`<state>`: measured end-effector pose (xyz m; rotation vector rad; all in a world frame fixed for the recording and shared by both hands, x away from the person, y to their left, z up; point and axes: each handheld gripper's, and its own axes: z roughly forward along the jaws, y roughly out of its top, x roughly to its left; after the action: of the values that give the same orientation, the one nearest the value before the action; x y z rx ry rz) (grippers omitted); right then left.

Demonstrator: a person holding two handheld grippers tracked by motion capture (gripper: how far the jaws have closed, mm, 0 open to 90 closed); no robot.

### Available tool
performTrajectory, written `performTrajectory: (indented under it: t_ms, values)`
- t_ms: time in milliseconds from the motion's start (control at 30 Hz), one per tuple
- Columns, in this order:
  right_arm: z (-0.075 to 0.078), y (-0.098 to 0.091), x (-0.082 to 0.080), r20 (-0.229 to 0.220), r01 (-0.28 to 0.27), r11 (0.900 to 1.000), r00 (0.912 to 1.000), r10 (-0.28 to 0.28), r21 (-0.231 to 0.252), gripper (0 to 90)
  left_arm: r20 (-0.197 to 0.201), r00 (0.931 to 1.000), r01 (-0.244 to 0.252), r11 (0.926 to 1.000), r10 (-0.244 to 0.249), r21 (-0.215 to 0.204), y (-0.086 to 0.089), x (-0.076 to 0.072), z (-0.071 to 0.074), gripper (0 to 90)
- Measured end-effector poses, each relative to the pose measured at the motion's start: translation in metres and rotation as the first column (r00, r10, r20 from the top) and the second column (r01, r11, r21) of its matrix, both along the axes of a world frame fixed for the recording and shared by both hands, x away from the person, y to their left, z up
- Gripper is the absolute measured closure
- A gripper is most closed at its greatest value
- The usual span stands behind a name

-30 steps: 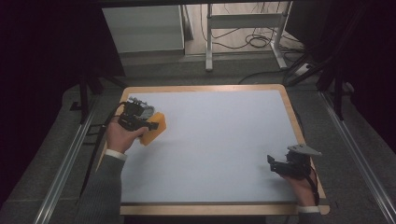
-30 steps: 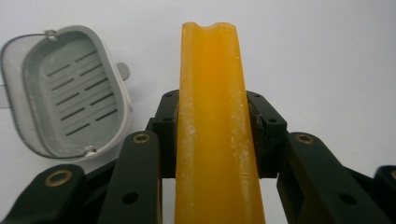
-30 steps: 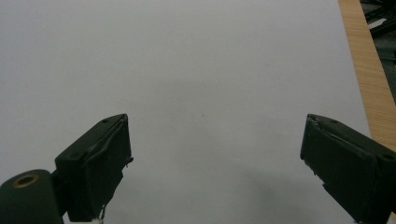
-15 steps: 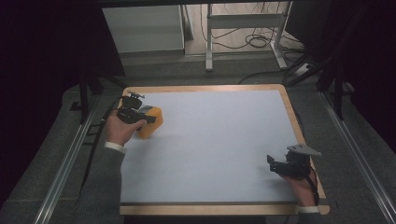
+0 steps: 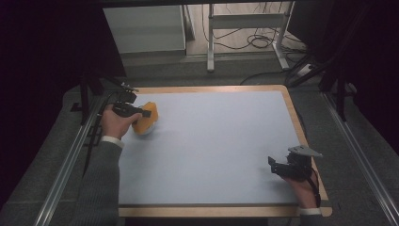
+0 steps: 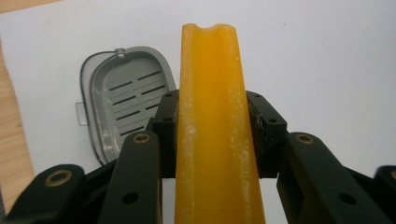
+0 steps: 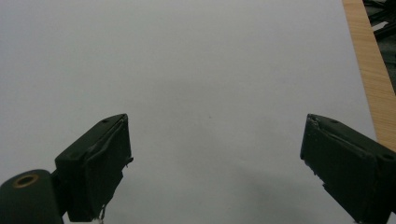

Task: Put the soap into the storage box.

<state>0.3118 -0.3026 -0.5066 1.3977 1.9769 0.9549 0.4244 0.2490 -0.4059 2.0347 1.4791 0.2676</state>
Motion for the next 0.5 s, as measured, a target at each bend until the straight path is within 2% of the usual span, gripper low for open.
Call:
performTrajectory:
  t_ms: [300,500]
  values:
    - [-0.001,0.0,0.0,0.0,-0.001,1.0,1.0,0.001,-0.001,8.5,-0.008,0.9996,-0.027,0.9996,0.026,-0.014,0.006,0.013,-0.001,61.1]
    - [-0.001,0.0,0.0,-0.003,-0.001,1.0,1.0,0.001,-0.003,8.5,-0.006,0.9977,-0.067,0.9976,0.067,-0.016,0.011,0.022,-0.004,61.1]
